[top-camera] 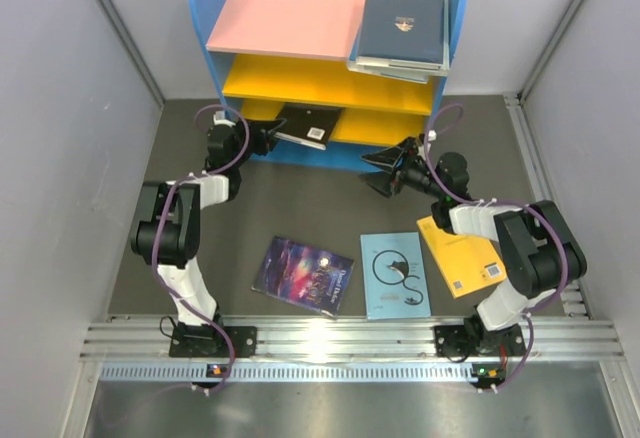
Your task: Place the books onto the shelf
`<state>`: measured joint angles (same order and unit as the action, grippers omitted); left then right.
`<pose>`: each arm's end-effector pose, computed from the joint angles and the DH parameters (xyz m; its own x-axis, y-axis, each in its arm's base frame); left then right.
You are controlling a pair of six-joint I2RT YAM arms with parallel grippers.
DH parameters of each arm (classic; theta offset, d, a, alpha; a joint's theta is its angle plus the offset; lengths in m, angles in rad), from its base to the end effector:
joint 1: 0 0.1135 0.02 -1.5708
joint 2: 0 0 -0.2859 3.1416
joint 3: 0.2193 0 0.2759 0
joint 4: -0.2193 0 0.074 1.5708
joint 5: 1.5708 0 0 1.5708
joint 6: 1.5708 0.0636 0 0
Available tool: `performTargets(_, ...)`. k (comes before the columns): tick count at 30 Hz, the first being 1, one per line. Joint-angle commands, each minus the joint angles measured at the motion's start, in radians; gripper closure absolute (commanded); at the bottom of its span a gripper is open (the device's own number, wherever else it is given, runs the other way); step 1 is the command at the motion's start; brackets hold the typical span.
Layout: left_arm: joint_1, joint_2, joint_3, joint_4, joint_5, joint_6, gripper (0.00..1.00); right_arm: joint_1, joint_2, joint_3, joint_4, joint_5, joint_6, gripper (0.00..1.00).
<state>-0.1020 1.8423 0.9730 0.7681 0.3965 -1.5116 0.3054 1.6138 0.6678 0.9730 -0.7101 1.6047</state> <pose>0.4435 -0.0701 0.2086 -0.4813 -0.8763 -0.0199 -0.0722 0.0622 -0.9954 0.3315 0.1480 0.2191 -0.8499 0.5267 0.0163 0.0031 -0.0260 0.9997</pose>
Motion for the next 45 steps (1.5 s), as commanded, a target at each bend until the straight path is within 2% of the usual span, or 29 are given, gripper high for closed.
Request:
performTargets(1, 0.021, 0.029, 0.067, -0.053, -0.111, 0.013, 1.0, 0.004, -0.04, -0.017, 0.041, -0.02, -0.026, 0.3)
performTargets(6, 0.024, 0.051, 0.095, -0.124, -0.101, 0.037, 1.0, 0.003, -0.054, -0.037, 0.035, -0.032, -0.037, 0.3)
performTargets(7, 0.024, 0.051, 0.096, -0.139, -0.093, 0.044, 0.96, 0.004, -0.06, -0.045, 0.03, -0.034, -0.042, 0.3)
performTargets(10, 0.025, 0.049, 0.092, -0.193, -0.076, 0.071, 0.61, 0.004, -0.072, -0.065, 0.016, -0.042, -0.055, 0.3)
performTargets(11, 0.025, 0.046, 0.089, -0.225, -0.073, 0.083, 0.46, 0.004, -0.075, -0.073, 0.015, -0.045, -0.061, 0.3)
performTargets(15, 0.025, 0.012, 0.081, -0.346, -0.09, 0.125, 0.27, 0.003, -0.094, -0.109, 0.015, -0.045, -0.068, 0.3)
performTargets(18, 0.027, -0.024, 0.073, -0.435, -0.116, 0.165, 0.2, 0.004, -0.115, -0.135, 0.009, -0.046, -0.081, 0.3)
performTargets(21, 0.025, -0.063, 0.073, -0.527, -0.134, 0.218, 0.16, 0.004, -0.147, -0.148, -0.054, -0.054, -0.129, 0.3)
performTargets(24, 0.033, -0.11, 0.095, -0.631, -0.157, 0.303, 0.14, 0.003, -0.201, -0.131, -0.232, -0.061, -0.244, 0.29)
performTargets(25, 0.036, -0.123, 0.098, -0.698, -0.168, 0.327, 0.13, 0.004, -0.227, -0.111, -0.363, -0.063, -0.326, 0.29)
performTargets(29, 0.073, -0.176, 0.083, -0.814, -0.171, 0.43, 0.05, 0.004, -0.273, -0.057, -0.63, -0.06, -0.52, 0.27)
performTargets(30, 0.087, -0.183, 0.078, -0.816, -0.156, 0.445, 0.01, 0.004, -0.279, -0.057, -0.651, -0.06, -0.54, 0.27)
performTargets(34, 0.094, -0.181, 0.107, -0.917, -0.13, 0.49, 0.01, 0.004, -0.288, -0.092, -0.662, -0.063, -0.563, 0.27)
performTargets(41, 0.094, -0.317, 0.018, -0.903, -0.113, 0.49, 0.02, 0.005, -0.301, -0.12, -0.648, -0.054, -0.565, 0.26)
performTargets(45, 0.094, -0.377, 0.052, -0.892, -0.12, 0.513, 0.02, 0.006, -0.298, -0.128, -0.634, -0.055, -0.562, 0.26)
